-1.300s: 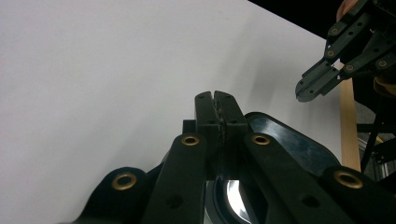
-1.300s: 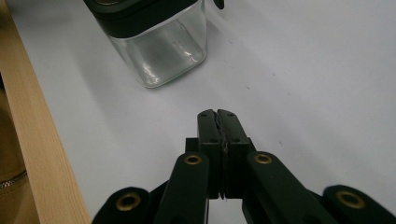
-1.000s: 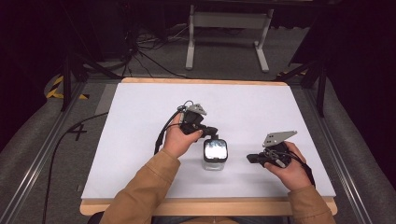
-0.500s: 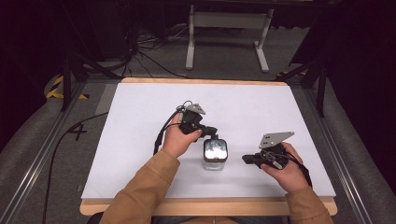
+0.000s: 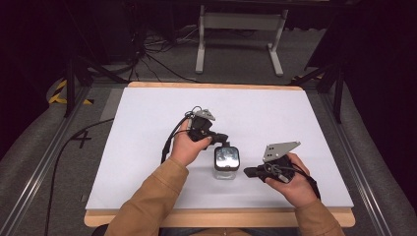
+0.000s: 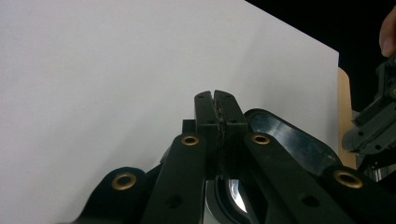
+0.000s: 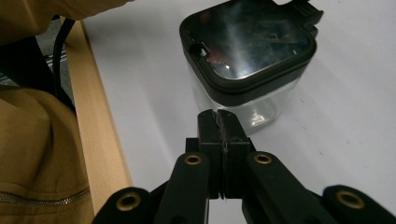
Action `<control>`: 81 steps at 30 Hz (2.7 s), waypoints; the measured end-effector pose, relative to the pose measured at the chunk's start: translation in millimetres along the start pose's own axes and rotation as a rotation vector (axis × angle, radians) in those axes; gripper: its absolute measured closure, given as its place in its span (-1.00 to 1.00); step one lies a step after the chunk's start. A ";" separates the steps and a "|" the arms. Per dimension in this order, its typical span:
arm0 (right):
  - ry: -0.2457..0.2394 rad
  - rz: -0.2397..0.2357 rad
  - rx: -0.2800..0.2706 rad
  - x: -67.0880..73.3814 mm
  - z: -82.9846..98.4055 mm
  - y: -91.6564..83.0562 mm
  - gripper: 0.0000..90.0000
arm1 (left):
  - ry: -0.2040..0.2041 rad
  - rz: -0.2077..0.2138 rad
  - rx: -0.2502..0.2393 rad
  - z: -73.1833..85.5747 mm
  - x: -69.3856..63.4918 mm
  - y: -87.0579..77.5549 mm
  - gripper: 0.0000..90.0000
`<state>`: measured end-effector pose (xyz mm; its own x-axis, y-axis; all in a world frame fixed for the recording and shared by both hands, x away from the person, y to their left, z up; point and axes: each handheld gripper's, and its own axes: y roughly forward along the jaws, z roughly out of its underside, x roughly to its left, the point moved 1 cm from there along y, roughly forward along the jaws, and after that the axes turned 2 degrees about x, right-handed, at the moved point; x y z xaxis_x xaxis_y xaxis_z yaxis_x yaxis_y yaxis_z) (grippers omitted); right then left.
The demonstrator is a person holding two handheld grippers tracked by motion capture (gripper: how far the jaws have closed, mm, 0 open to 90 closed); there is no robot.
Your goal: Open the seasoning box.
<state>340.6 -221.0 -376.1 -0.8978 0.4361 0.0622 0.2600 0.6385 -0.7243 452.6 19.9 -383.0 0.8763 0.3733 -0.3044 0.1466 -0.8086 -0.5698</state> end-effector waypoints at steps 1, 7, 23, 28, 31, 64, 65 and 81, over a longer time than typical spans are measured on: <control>-0.004 0.000 -0.001 0.7 -0.6 0.8 1.00 | -0.001 0.001 0.003 -0.1 0.1 -0.2 0.99; -0.009 -0.014 -0.001 5.8 -3.7 7.4 1.00 | -0.002 0.000 0.006 -0.3 0.1 -0.3 0.99; 0.007 0.013 -0.051 7.3 -6.4 15.6 1.00 | -0.007 -0.009 0.007 0.0 0.4 0.1 0.99; 0.016 0.032 -0.091 6.4 -7.4 14.9 1.00 | 0.007 -0.035 0.010 -0.1 -2.2 -0.3 0.99; 0.016 0.037 -0.096 5.8 -8.0 15.3 1.00 | 0.016 -0.071 0.011 0.2 -4.9 -4.2 0.96; 0.000 0.083 -0.248 -6.8 -36.0 7.8 1.00 | 0.091 0.032 0.162 30.7 -65.4 -32.3 1.00; -0.003 0.088 -0.257 -7.6 -35.9 7.3 1.00 | 0.084 0.029 0.150 31.3 -64.8 -30.5 1.00; -0.026 0.209 -0.339 -23.0 -37.2 9.5 1.00 | 0.036 -0.007 0.109 39.6 -62.6 -21.9 0.99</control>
<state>376.9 -201.4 -358.9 -0.8207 0.5653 -0.0833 0.5367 0.7127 -0.4516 376.3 32.3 -381.8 0.8917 0.3607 -0.2735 0.1037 -0.7509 -0.6523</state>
